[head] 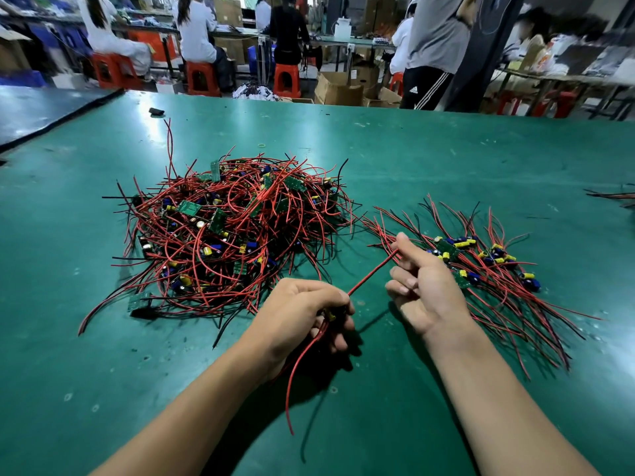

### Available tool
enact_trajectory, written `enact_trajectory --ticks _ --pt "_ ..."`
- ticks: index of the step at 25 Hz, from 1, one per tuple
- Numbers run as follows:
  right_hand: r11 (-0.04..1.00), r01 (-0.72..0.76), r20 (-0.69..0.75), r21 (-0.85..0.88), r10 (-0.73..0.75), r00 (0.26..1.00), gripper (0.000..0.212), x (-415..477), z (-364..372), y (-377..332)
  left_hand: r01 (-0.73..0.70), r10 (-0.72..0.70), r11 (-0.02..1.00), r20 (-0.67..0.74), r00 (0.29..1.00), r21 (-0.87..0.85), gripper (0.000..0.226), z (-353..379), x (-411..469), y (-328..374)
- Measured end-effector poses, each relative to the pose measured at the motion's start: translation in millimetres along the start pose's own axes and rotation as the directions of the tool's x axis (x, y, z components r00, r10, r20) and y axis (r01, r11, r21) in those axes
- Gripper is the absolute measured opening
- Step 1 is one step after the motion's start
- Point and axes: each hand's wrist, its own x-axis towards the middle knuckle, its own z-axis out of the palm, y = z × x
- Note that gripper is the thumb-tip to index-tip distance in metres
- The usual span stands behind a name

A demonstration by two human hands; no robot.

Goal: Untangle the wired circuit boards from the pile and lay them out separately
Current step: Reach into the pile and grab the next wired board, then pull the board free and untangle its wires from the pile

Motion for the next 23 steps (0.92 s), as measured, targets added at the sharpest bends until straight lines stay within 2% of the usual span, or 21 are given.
enact_trajectory --ticks 4,7,9,11,13,14,16,17,19,23 --pt "0.941 -0.243 0.158 0.235 0.21 0.965 0.02 -3.1 -0.2 -8.2 0.001 -0.002 1.0 0.006 1.0 0.026 0.023 -7.1 -1.8 3.0" --pt "0.915 -0.283 0.182 0.289 0.237 0.954 0.019 -4.0 -2.4 -9.8 0.004 -0.005 0.998 0.016 1.0 0.057 0.02 -6.3 -2.7 2.9" --pt "0.969 -0.199 0.154 0.143 0.177 0.972 0.021 -4.8 -3.1 -9.7 -0.004 0.005 0.999 -0.034 0.999 0.037 0.018 -6.6 -1.3 2.2" --pt "0.987 -0.076 0.151 -0.14 0.098 0.984 0.037 -8.3 -2.0 -5.7 -0.011 0.011 1.0 -0.086 0.996 -0.009 0.017 -6.9 0.9 1.4" --pt "0.923 -0.007 0.247 -0.386 0.111 0.963 0.058 -15.0 0.7 6.1 -0.022 0.017 0.999 -0.114 0.993 -0.039 0.018 -5.9 2.8 -0.2" --pt "0.886 0.006 0.327 -0.464 0.164 0.931 0.059 -19.4 2.4 14.5 -0.029 0.023 0.999 -0.117 0.993 -0.044 0.019 -5.5 3.5 -1.3" --pt "0.844 0.023 0.438 -0.535 0.254 0.862 0.045 -29.1 7.2 29.7 -0.044 0.04 0.998 -0.096 0.995 -0.04 0.021 -6.5 3.8 -3.9" --pt "0.836 0.039 0.443 -0.548 0.25 0.861 0.037 -31.4 8.8 33.8 -0.048 0.045 0.998 -0.084 0.995 -0.036 0.022 -7.2 4.0 -4.9" --pt "0.839 0.068 0.399 -0.54 0.184 0.898 0.028 -31.3 11.1 35.7 -0.053 0.051 0.998 -0.077 0.996 -0.025 0.022 -7.8 4.5 -5.3" --pt "0.865 0.152 0.289 -0.477 -0.01 0.957 0.024 -24.8 15.1 37.4 -0.041 0.038 0.999 -0.09 0.995 -0.036 0.023 -5.7 6.0 -2.9"
